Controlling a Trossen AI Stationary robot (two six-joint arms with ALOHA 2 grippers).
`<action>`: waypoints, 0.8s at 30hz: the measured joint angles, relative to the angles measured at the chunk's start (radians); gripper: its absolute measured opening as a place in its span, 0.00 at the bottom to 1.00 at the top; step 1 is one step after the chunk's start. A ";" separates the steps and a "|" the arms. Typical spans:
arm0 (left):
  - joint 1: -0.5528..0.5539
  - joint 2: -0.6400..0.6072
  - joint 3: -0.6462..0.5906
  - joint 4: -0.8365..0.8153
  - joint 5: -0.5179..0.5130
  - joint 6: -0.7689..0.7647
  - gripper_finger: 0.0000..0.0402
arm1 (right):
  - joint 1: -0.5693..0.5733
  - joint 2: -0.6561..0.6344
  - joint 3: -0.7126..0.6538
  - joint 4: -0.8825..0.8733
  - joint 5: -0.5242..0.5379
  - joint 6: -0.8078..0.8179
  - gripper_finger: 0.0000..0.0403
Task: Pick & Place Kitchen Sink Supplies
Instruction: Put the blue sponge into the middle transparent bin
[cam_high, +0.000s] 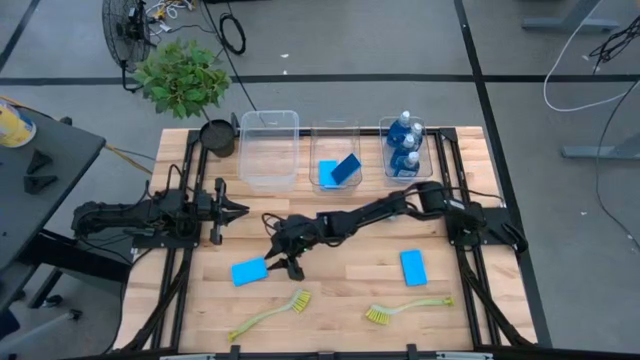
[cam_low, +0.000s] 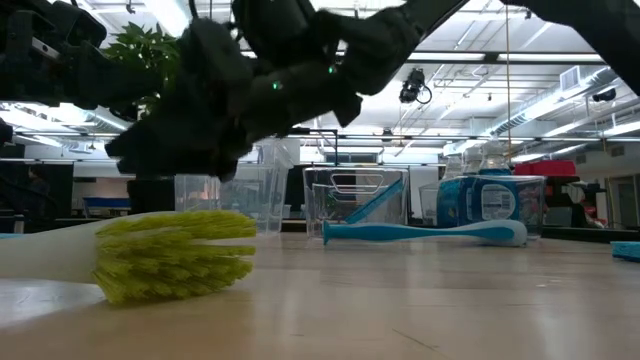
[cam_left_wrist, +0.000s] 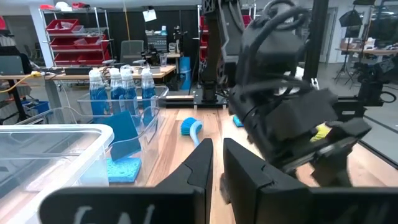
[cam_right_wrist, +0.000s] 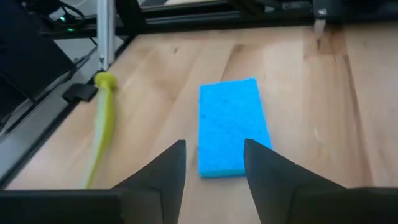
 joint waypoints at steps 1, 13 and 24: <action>0.000 0.000 0.000 0.000 0.000 0.000 0.11 | -0.005 0.005 0.000 0.008 -0.003 0.000 0.41; 0.000 0.000 0.000 0.000 0.000 0.000 0.11 | -0.026 0.047 0.003 0.139 -0.016 -0.011 0.41; 0.000 0.000 0.000 0.000 0.000 0.000 0.11 | -0.027 0.126 0.177 0.079 -0.015 -0.003 0.41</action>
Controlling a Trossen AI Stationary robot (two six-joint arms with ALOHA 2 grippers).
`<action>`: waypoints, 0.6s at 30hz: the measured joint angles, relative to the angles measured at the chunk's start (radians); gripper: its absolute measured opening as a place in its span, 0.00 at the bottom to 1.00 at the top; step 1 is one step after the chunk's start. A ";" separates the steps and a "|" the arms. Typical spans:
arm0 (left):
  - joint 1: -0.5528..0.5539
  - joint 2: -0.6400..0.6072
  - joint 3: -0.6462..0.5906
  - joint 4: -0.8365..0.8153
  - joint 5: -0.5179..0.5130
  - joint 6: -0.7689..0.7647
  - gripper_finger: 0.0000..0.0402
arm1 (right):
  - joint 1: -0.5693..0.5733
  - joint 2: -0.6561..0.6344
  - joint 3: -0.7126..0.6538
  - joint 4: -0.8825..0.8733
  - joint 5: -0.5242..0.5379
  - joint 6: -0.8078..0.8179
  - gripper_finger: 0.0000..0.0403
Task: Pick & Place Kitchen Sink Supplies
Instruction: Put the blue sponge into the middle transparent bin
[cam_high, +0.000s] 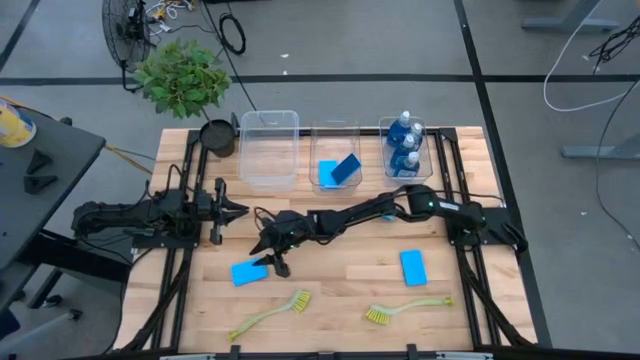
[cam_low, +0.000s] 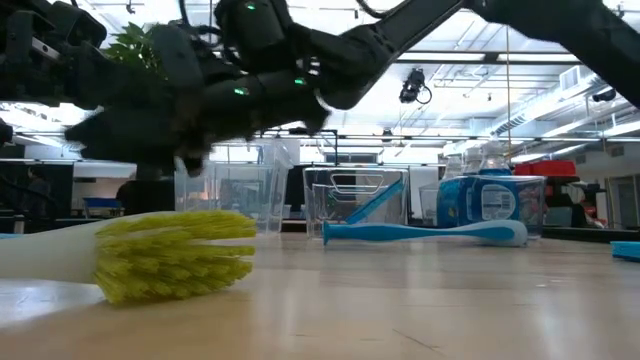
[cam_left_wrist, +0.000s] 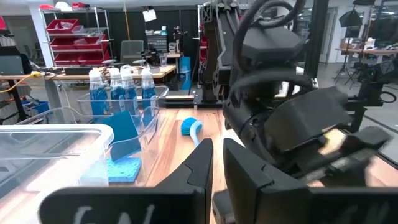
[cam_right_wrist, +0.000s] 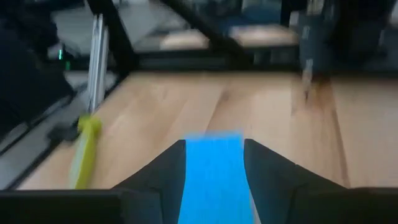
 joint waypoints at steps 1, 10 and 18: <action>0.000 0.000 0.000 0.000 0.000 0.000 0.11 | 0.000 0.017 0.028 0.008 0.001 0.004 0.41; 0.000 0.000 0.000 0.000 0.000 0.000 0.11 | -0.003 0.089 0.105 -0.032 -0.028 0.033 0.41; 0.000 0.000 0.000 0.000 0.000 0.000 0.11 | -0.012 0.089 0.043 -0.038 0.006 -0.016 0.41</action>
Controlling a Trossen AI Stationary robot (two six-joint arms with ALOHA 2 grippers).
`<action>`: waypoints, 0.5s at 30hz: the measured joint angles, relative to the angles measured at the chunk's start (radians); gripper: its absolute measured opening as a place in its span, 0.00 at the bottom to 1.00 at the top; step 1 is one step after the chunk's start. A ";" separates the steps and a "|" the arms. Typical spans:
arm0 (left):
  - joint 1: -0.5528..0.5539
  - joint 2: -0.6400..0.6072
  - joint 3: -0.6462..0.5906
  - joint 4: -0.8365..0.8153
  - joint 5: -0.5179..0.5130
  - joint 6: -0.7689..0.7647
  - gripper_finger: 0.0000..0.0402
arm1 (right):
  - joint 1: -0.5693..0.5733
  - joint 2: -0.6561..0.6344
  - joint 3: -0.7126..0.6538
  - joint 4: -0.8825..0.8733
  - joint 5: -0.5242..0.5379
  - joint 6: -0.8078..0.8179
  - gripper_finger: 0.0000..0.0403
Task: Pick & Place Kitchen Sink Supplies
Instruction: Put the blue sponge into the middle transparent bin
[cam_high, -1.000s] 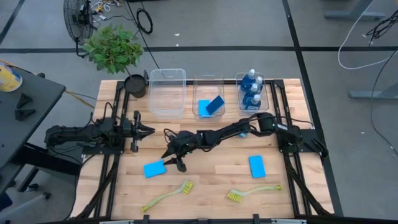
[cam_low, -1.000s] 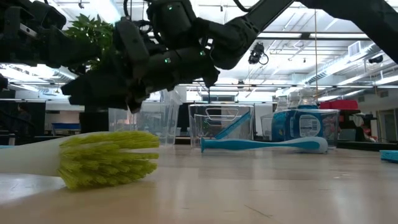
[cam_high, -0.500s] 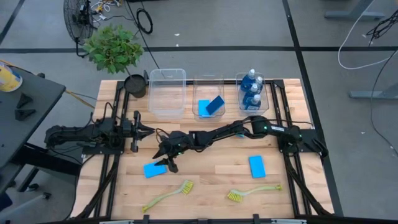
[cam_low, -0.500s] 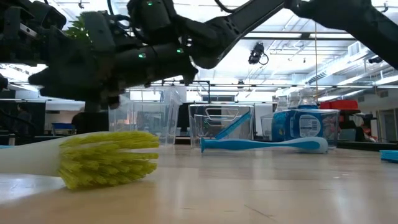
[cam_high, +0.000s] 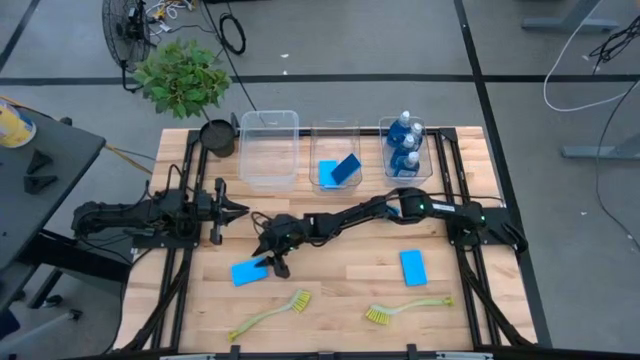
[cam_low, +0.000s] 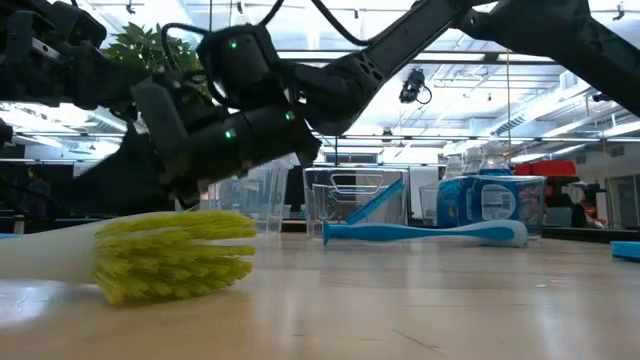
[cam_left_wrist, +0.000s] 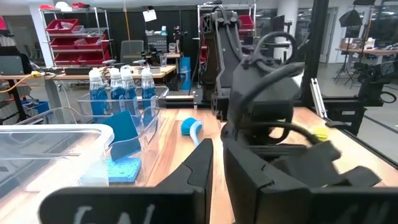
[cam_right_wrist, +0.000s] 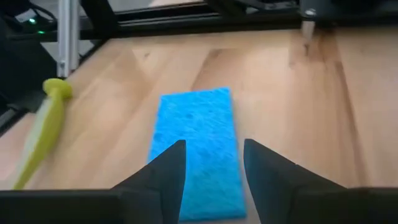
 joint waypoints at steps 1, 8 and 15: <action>0.000 0.000 0.000 0.000 0.000 0.000 0.11 | -0.002 0.000 -0.006 0.001 0.002 0.000 0.41; 0.000 0.000 0.000 0.000 0.000 0.000 0.11 | -0.007 0.000 -0.029 0.016 0.004 -0.008 0.41; 0.000 0.000 0.000 0.000 0.000 0.000 0.11 | -0.008 0.021 -0.031 0.024 -0.025 0.012 0.41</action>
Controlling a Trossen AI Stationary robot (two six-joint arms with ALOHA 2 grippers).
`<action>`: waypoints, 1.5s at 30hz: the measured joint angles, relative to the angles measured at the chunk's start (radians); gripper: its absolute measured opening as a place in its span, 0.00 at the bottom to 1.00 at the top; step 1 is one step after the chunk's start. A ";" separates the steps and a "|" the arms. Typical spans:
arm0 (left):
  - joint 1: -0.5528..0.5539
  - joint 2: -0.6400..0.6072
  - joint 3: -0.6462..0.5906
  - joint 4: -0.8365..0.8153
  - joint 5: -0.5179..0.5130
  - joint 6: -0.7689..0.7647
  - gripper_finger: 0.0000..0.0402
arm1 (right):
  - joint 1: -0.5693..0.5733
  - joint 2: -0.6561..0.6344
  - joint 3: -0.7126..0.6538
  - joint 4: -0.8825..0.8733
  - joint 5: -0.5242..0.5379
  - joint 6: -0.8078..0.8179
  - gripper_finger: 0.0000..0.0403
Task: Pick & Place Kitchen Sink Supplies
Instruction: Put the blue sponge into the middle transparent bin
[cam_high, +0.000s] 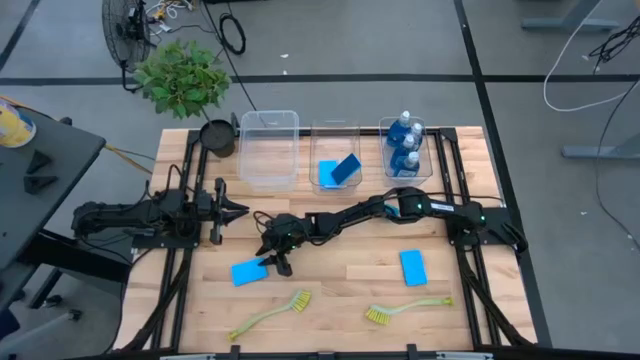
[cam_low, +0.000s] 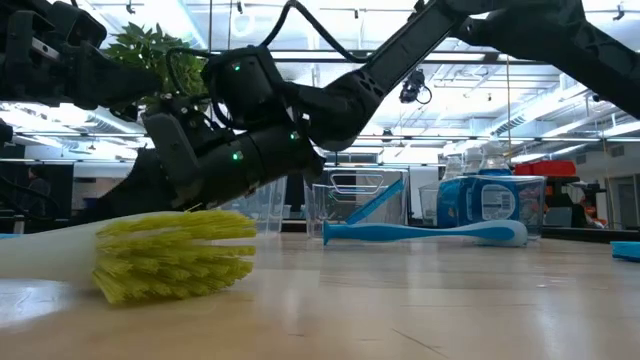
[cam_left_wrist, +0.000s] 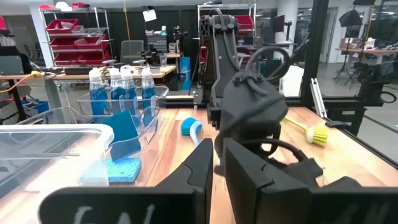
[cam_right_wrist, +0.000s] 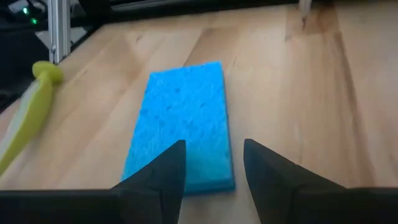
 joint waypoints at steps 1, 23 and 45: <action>0.000 0.000 0.000 0.000 0.000 0.000 0.11 | 0.001 0.006 0.002 0.009 0.002 0.002 0.41; 0.000 0.000 0.000 0.000 0.000 0.000 0.11 | 0.004 0.013 0.002 -0.002 -0.035 0.036 0.12; 0.000 0.000 0.000 0.000 0.000 0.000 0.11 | 0.005 0.013 0.002 0.006 -0.034 0.074 0.00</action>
